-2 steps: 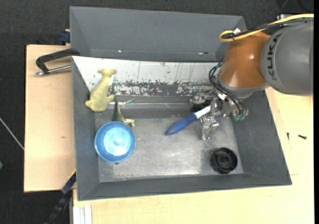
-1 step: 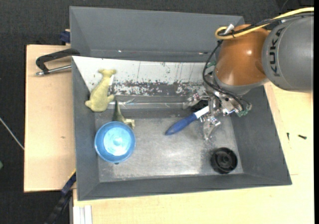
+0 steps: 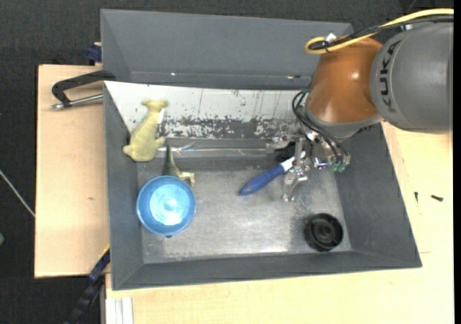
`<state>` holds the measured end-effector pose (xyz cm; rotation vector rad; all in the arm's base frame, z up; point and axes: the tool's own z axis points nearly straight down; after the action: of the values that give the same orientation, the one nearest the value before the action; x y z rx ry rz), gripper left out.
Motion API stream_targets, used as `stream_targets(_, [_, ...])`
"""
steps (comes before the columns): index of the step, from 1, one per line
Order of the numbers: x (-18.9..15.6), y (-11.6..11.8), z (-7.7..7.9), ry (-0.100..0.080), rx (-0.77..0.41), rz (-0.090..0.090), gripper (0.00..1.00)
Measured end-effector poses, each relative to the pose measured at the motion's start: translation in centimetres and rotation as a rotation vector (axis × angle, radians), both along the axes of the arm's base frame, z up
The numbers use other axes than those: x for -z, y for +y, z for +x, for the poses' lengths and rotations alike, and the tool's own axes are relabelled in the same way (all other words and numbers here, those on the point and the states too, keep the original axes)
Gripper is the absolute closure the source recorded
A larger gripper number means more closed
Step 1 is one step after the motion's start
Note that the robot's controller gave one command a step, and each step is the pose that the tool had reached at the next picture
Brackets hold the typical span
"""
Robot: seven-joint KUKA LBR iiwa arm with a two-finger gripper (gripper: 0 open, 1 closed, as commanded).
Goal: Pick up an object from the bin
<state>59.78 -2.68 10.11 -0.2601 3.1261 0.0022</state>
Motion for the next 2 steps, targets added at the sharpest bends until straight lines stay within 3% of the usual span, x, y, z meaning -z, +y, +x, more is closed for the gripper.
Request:
stream_targets(1, [2.74,0.06,0.29,-0.003,-0.206,-0.002,0.00])
stream_targets(2, [2.57,0.11,0.42,0.000,-0.205,-0.002,0.00])
